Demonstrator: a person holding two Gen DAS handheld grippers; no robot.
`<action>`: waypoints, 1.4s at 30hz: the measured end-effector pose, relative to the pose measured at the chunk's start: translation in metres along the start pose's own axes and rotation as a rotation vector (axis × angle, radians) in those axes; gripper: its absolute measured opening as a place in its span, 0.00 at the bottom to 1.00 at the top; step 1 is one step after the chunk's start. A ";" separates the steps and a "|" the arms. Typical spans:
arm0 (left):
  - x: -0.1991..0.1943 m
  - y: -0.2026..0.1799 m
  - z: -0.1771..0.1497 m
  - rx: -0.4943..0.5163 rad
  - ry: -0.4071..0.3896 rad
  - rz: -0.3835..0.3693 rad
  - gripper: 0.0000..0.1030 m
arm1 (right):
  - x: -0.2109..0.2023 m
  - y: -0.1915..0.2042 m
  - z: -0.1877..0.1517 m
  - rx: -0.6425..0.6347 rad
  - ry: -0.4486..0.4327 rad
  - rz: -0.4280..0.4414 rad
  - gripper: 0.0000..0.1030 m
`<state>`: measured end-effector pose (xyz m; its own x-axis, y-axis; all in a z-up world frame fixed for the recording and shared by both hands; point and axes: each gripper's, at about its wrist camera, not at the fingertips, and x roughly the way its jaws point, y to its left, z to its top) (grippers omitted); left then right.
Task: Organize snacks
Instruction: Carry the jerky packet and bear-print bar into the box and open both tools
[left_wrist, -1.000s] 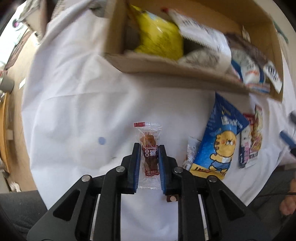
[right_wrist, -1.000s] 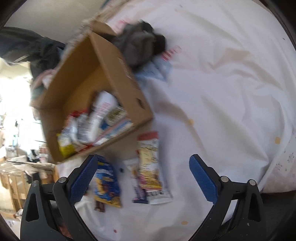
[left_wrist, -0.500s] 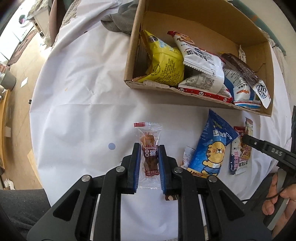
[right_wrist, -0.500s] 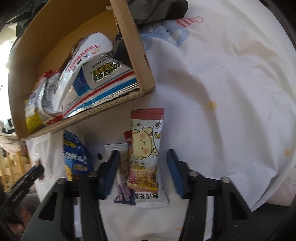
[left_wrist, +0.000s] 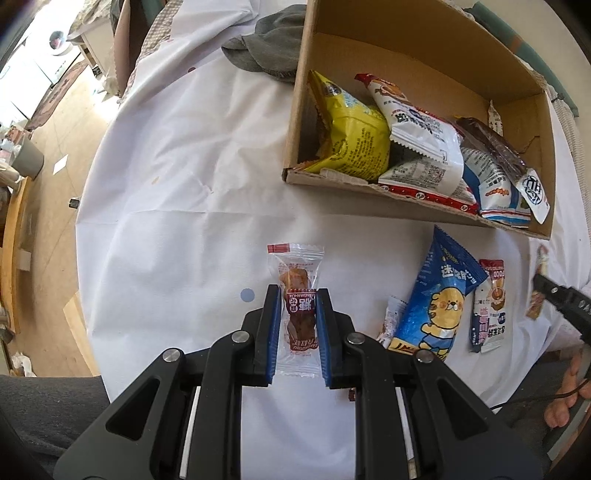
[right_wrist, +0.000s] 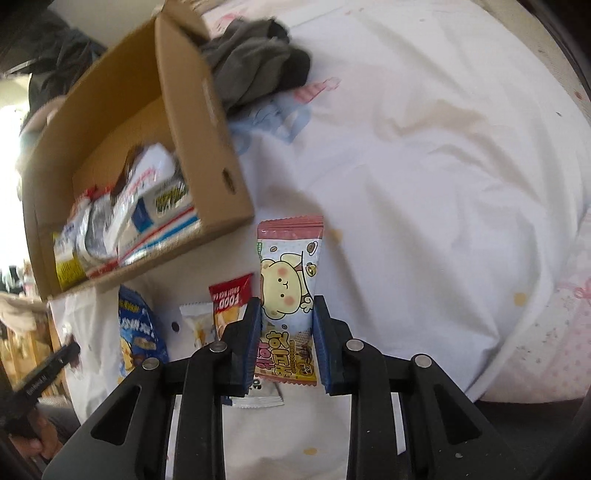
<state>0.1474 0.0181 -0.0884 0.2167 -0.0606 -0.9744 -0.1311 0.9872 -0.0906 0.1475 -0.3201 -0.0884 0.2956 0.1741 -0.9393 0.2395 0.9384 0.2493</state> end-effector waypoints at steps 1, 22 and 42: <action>-0.001 0.001 0.000 -0.003 -0.005 0.005 0.15 | -0.007 -0.003 0.001 0.015 -0.032 -0.006 0.27; -0.104 0.013 0.031 -0.065 -0.352 -0.066 0.15 | -0.082 0.086 0.023 -0.221 -0.355 0.379 0.27; -0.060 -0.030 0.089 0.069 -0.405 -0.029 0.15 | -0.010 0.132 0.051 -0.285 -0.210 0.373 0.28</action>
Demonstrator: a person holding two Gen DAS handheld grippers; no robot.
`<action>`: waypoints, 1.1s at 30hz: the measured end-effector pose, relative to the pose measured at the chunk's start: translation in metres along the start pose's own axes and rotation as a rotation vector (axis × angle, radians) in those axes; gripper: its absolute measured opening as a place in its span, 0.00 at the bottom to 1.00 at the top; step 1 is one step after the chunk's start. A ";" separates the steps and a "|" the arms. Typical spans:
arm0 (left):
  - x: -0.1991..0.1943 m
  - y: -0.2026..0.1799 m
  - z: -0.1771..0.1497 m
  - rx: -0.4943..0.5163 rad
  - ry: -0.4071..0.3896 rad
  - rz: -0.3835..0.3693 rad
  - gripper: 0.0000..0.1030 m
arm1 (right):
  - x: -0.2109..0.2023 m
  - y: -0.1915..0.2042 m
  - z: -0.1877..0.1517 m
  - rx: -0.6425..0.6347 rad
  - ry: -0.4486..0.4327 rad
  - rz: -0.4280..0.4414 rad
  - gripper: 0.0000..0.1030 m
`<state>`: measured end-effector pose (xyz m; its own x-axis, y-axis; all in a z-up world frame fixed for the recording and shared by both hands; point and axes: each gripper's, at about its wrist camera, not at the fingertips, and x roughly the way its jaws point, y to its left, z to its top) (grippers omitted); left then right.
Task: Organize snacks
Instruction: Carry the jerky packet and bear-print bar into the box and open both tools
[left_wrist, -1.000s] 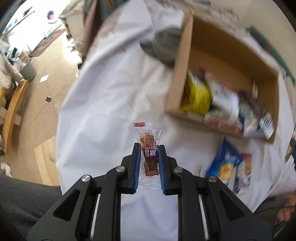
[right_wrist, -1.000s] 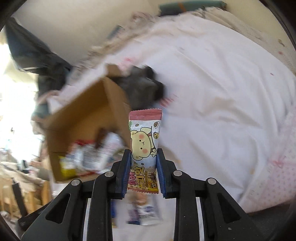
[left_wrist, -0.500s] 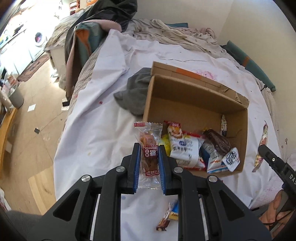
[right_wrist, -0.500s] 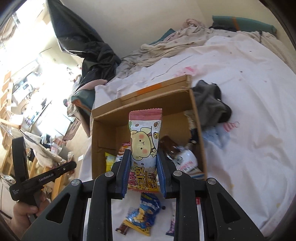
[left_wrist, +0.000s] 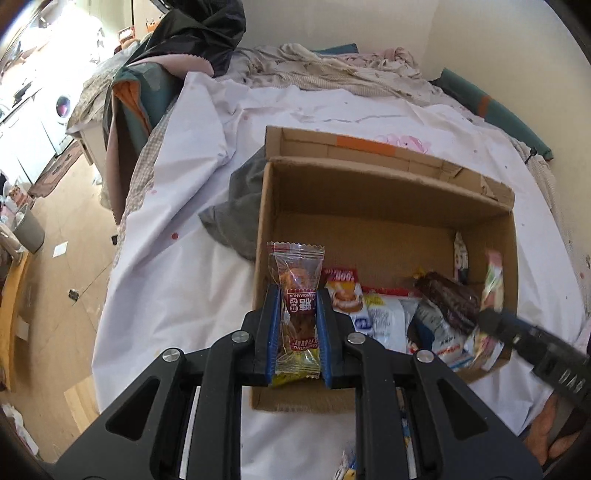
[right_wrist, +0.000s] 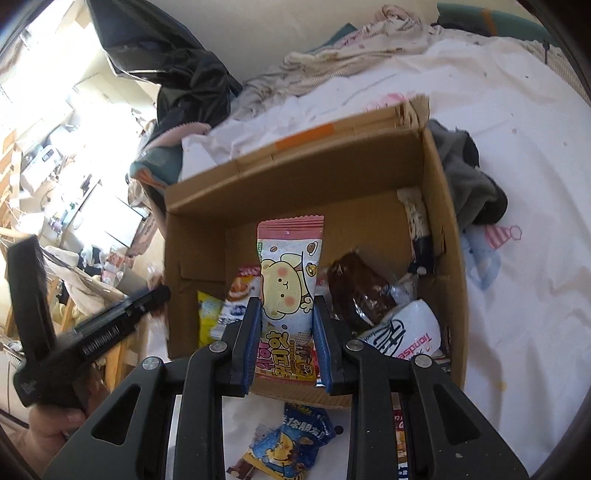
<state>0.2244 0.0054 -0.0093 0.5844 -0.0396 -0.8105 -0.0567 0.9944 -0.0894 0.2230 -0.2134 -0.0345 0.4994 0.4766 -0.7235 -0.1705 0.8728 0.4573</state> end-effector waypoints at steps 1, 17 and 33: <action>0.001 -0.001 0.001 0.008 -0.009 0.002 0.15 | 0.002 0.000 -0.001 -0.012 0.004 -0.011 0.28; 0.012 -0.010 -0.005 0.034 0.021 0.017 0.16 | 0.010 -0.007 -0.001 0.015 0.022 0.021 0.29; 0.011 -0.012 -0.006 0.038 0.020 0.023 0.36 | 0.011 -0.014 0.001 0.063 0.017 0.047 0.37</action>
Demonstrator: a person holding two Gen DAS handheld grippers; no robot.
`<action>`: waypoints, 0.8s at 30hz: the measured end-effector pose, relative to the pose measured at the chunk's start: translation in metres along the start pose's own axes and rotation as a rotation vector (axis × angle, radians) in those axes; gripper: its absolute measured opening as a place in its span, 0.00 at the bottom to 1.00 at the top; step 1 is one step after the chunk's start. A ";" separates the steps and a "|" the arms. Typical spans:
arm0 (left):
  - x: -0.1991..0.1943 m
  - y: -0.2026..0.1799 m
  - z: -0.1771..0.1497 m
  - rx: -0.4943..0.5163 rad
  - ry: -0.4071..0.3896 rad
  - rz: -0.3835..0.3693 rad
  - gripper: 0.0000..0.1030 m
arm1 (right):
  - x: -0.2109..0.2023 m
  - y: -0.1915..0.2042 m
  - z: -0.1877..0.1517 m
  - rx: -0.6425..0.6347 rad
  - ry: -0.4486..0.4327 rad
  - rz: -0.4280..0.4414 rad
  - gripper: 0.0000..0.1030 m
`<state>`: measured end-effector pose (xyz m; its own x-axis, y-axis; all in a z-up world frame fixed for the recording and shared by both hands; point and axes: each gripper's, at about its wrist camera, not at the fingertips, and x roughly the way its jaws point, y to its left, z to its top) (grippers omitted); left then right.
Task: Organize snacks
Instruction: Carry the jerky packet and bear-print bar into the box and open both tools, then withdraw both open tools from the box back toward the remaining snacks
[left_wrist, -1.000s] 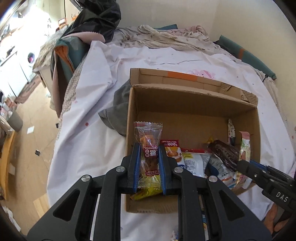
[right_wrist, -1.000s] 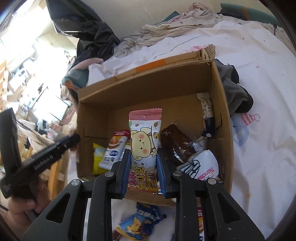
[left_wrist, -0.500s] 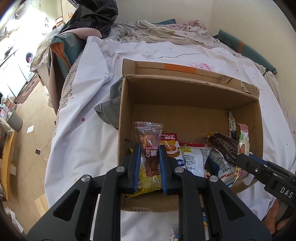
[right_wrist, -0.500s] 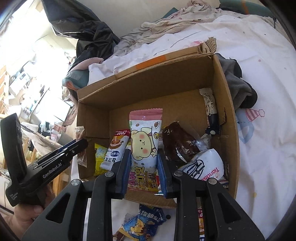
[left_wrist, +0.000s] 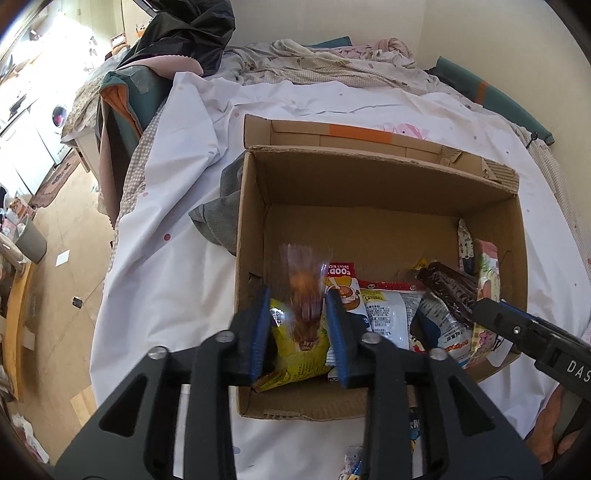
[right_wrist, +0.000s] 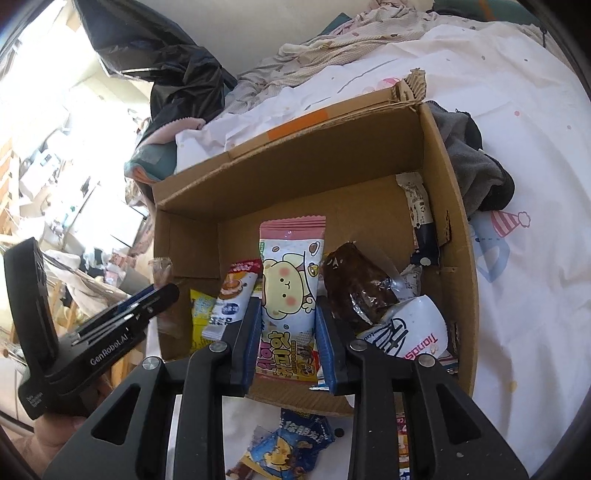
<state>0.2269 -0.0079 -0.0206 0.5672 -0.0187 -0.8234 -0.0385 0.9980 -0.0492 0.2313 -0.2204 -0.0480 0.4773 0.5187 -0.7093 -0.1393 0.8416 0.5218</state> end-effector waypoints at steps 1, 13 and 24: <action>-0.002 0.000 0.000 -0.002 -0.007 -0.004 0.41 | -0.001 -0.001 0.000 0.003 -0.004 0.001 0.41; -0.011 0.004 0.001 -0.021 -0.050 -0.018 0.74 | -0.012 0.003 0.001 0.006 -0.055 0.028 0.77; -0.025 0.006 -0.006 -0.002 -0.080 -0.036 0.74 | -0.026 0.006 0.001 -0.003 -0.082 -0.012 0.90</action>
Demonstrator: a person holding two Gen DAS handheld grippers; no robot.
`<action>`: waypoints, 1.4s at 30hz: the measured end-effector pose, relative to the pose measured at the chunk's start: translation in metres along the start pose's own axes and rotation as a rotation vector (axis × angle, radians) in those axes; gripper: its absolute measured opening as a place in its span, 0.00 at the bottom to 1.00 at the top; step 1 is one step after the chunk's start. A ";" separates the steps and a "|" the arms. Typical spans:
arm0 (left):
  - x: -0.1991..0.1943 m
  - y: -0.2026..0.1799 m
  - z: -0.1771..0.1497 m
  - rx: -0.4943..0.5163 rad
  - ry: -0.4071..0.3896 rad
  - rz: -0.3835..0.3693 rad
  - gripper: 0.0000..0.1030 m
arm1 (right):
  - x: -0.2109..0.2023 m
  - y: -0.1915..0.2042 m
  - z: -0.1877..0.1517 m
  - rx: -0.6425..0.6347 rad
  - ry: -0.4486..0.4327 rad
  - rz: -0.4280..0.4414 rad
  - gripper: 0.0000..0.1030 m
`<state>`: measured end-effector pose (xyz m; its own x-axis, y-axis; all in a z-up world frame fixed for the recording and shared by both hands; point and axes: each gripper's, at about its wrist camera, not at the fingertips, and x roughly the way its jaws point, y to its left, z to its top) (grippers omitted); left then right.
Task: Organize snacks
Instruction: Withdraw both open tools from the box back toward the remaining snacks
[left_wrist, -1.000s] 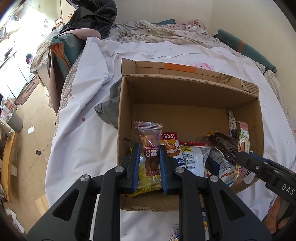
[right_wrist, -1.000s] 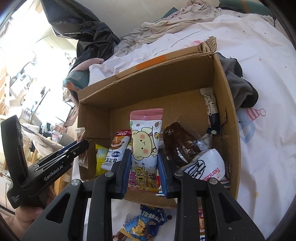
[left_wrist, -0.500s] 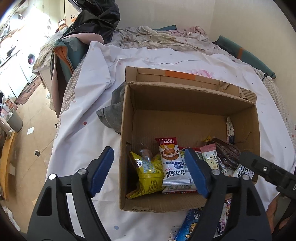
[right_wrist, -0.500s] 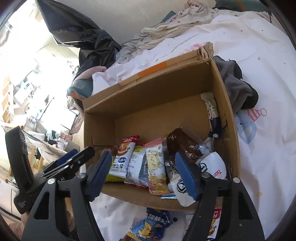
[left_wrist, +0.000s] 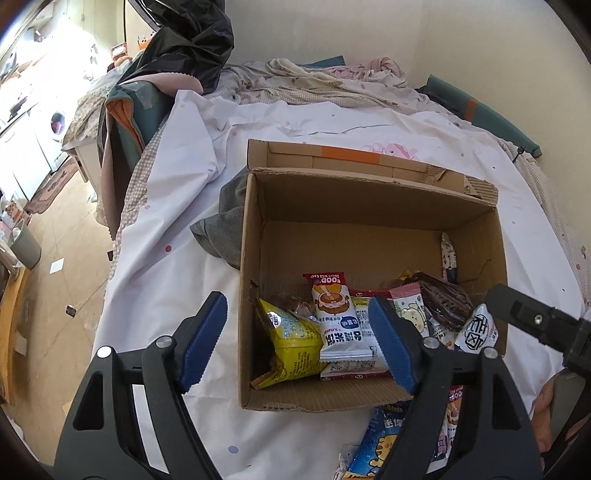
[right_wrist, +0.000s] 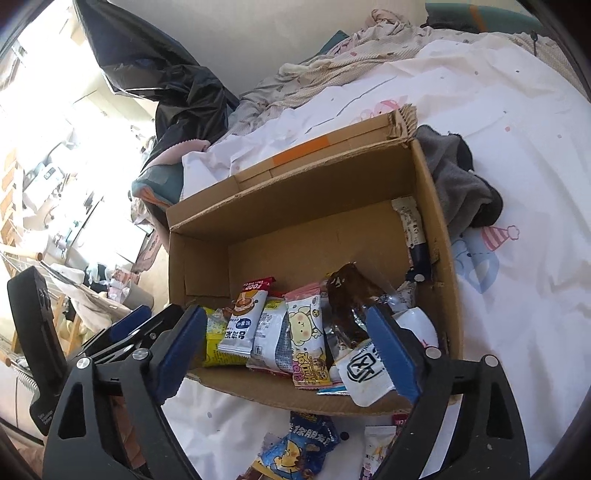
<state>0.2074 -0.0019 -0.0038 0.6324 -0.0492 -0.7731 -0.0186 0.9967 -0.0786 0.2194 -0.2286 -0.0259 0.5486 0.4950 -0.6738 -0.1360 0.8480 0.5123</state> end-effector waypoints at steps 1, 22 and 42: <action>-0.002 0.001 -0.001 0.002 -0.004 0.002 0.74 | -0.003 0.000 -0.001 0.000 -0.007 -0.006 0.90; -0.032 0.010 -0.043 -0.010 0.060 -0.002 0.74 | -0.051 -0.020 -0.046 0.084 0.019 -0.077 0.90; -0.012 0.012 -0.084 -0.053 0.239 0.003 0.74 | -0.059 -0.025 -0.078 0.006 0.080 -0.160 0.88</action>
<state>0.1347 0.0052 -0.0483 0.4315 -0.0666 -0.8997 -0.0650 0.9924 -0.1046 0.1257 -0.2643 -0.0403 0.4951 0.3674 -0.7874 -0.0468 0.9162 0.3981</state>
